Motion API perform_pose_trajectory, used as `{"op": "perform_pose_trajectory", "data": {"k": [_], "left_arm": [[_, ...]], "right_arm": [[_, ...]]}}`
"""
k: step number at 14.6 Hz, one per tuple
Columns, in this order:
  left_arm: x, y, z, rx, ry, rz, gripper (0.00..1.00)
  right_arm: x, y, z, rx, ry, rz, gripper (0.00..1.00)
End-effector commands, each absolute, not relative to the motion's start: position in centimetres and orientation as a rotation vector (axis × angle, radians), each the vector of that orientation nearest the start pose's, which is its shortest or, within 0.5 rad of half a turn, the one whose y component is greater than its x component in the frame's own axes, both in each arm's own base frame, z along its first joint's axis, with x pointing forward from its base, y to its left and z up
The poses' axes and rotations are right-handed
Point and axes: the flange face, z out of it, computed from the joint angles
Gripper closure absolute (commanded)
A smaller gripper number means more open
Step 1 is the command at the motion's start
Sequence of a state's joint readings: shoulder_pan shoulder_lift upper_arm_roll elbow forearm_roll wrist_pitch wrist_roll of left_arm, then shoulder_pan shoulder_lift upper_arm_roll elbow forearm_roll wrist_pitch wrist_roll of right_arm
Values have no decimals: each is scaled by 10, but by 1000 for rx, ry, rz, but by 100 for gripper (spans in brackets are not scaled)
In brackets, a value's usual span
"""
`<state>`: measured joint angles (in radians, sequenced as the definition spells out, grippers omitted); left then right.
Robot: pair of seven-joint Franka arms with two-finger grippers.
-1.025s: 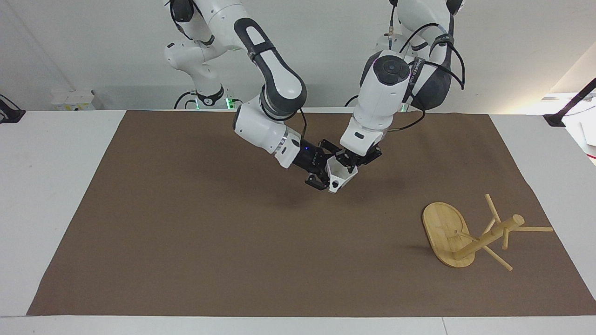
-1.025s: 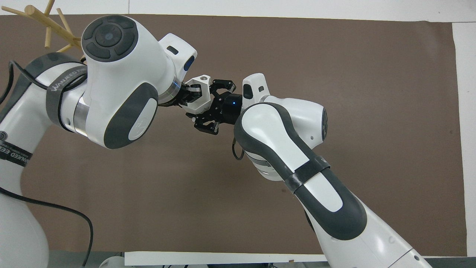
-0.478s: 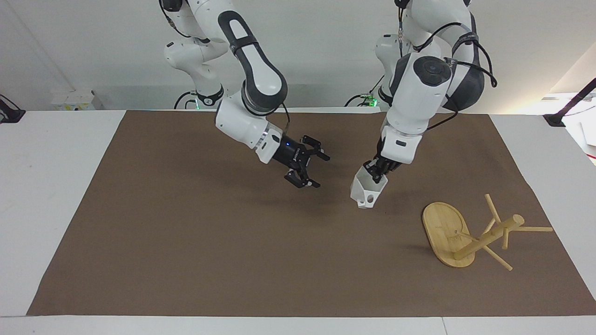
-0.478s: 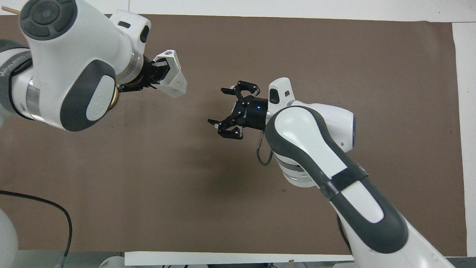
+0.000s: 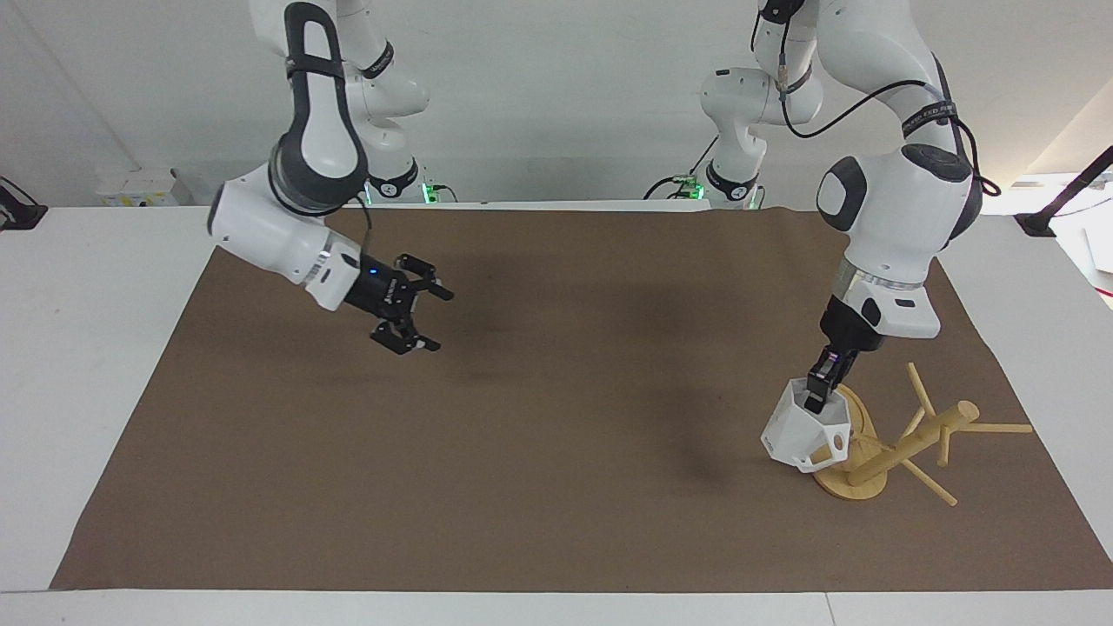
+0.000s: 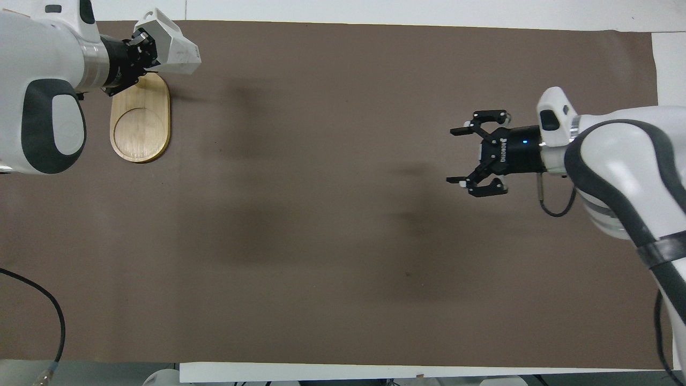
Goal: Hang cup on rack
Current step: 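Move the cup with the left gripper while the right gripper withdraws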
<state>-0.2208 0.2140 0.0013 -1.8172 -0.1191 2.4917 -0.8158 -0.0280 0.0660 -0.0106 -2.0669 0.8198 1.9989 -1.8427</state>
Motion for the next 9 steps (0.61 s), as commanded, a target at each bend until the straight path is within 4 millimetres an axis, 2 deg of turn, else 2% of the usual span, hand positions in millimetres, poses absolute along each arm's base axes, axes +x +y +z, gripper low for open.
{"op": "perform_pose_trajectory", "data": {"k": [1, 2, 4, 7, 9], "left_arm": [[608, -132, 459, -3204, -1213, -701, 100], [609, -121, 457, -3188, -1241, -724, 100], [607, -117, 452, -3181, -1269, -704, 100], [594, -110, 439, -3171, -1299, -663, 100], [594, -98, 433, -3150, -1330, -680, 100]], "right_arm": [[561, -30, 415, -2040, -1689, -516, 0], [562, -45, 425, -2103, -1690, -426, 0], [567, -61, 453, -2294, -1642, -248, 0], [570, -69, 515, -2571, -1383, -48, 0], [559, -70, 555, -2739, -1141, 92, 0]]}}
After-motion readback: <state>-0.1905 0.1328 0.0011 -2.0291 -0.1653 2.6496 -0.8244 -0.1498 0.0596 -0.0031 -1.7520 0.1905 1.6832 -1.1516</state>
